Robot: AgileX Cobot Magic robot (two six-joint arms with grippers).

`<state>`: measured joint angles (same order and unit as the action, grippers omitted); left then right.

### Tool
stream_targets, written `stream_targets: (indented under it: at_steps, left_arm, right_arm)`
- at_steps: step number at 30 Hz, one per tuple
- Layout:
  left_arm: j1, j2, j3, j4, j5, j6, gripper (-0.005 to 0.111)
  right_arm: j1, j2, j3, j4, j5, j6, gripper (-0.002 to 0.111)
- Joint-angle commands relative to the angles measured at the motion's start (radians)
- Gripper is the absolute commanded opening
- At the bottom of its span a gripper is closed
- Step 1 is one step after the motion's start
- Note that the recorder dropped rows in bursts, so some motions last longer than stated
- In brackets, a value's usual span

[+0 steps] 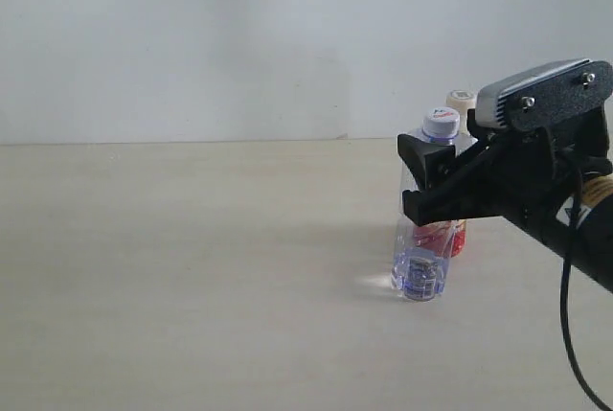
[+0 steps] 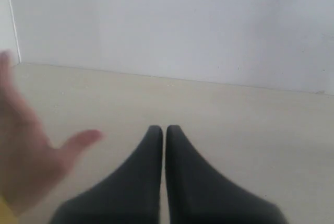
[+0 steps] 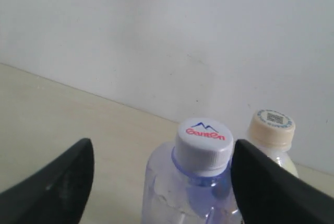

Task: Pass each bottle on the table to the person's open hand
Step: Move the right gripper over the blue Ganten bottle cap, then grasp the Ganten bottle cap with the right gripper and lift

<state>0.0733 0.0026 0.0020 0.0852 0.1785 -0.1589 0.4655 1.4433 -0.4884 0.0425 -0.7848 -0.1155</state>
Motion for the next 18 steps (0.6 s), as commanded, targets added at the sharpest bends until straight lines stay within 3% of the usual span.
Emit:
stream_targets:
  at_steps: [1,9,18]
  left_arm:
    - [-0.001,-0.003,-0.002,0.000,0.001,-0.002,0.004]
    - [-0.001,-0.003,-0.002,0.000,0.001,-0.002,0.004]
    - [-0.001,-0.003,-0.002,0.000,0.001,-0.002,0.004]
  right_arm:
    - [-0.007,0.045,-0.044,0.022,-0.032,-0.005,0.069]
    - [-0.007,0.060,-0.118,0.106,0.073,-0.085,0.069]
    - [-0.007,0.127,-0.151,0.154,0.050,-0.107,0.069]
